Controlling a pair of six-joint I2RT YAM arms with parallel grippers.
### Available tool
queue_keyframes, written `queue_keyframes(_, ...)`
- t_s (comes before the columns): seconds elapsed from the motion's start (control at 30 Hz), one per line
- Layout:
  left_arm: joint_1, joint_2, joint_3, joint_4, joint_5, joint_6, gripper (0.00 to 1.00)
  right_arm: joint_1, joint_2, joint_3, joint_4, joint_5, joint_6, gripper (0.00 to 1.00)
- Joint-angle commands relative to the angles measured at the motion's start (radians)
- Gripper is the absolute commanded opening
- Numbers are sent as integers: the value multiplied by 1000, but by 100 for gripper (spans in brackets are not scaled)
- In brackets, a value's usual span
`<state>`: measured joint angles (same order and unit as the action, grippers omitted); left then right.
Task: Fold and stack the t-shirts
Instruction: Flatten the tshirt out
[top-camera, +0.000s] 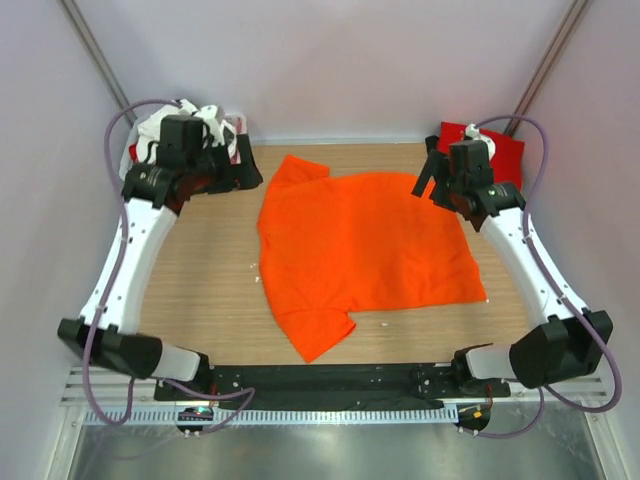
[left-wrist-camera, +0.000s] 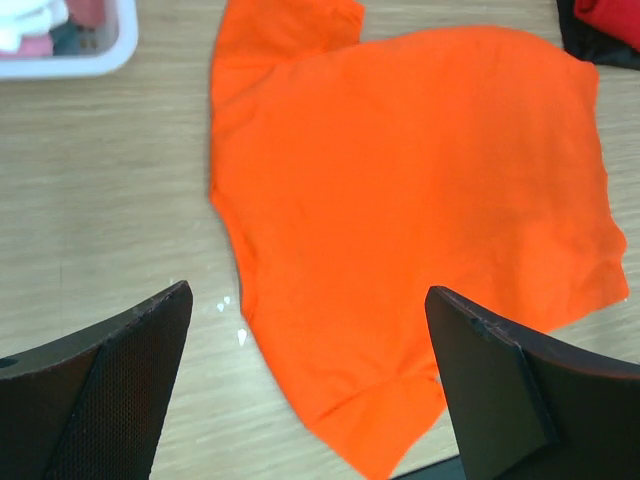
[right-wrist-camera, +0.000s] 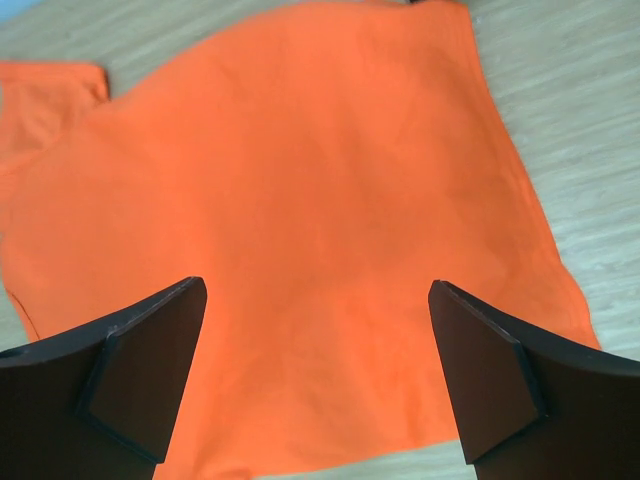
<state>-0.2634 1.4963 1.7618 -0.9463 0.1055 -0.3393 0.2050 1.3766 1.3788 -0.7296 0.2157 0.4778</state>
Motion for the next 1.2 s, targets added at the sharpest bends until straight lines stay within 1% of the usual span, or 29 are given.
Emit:
queue_keyframes(0.0,-7,-40,-226,107,12,-56,100,-6,-4,-164,114,-87,8,100)
queue_keyframes(0.03,-10,-53,-322,134,22,-72,100,-6,-1,-213,133,-120,18,100)
queue_keyframes(0.07,-22,-59,-375,159,28,-92,100,-1,4,-234,166,-178,18,100)
queue_keyframes(0.13,-43,-64,-448,231,37,-144,100,13,38,-279,205,-203,18,100)
queue_keyframes(0.17,-59,-59,-511,256,37,-161,100,37,53,-288,238,-237,18,100)
queue_keyframes(0.23,-124,-26,-547,313,25,-203,100,63,90,-300,265,-256,21,100)
queue_keyframes(0.33,-213,34,-574,349,-33,-233,100,114,166,-305,275,-228,35,100)
queue_keyframes(0.37,-241,77,-588,359,-36,-251,98,125,195,-313,274,-220,41,100)
queue_keyframes(0.4,-252,100,-599,394,-29,-260,97,143,203,-319,280,-184,48,100)
queue_keyframes(0.5,-281,165,-643,477,-23,-286,95,178,234,-365,308,-168,79,100)
queue_keyframes(0.57,-289,220,-653,501,-21,-299,94,201,245,-402,329,-164,93,100)
queue_keyframes(0.7,-290,265,-700,515,-33,-297,92,280,259,-458,361,-153,137,100)
queue_keyframes(0.83,-287,214,-829,509,-93,-287,91,345,239,-533,413,-159,214,100)
queue_keyframes(0.87,-286,194,-849,500,-98,-287,91,358,237,-544,423,-164,228,100)
queue_keyframes(0.93,-277,130,-886,483,-162,-296,92,388,236,-564,435,-165,263,100)
queue_keyframes(0.97,-266,108,-913,462,-173,-299,92,425,237,-566,438,-158,292,100)
queue_keyframes(1.0,-258,63,-927,451,-181,-305,92,448,239,-567,437,-151,304,100)
queue_keyframes(1.07,-240,24,-953,408,-196,-308,92,505,242,-566,434,-133,333,100)
queue_keyframes(1.17,-237,-63,-976,353,-242,-320,92,536,230,-560,408,-118,366,100)
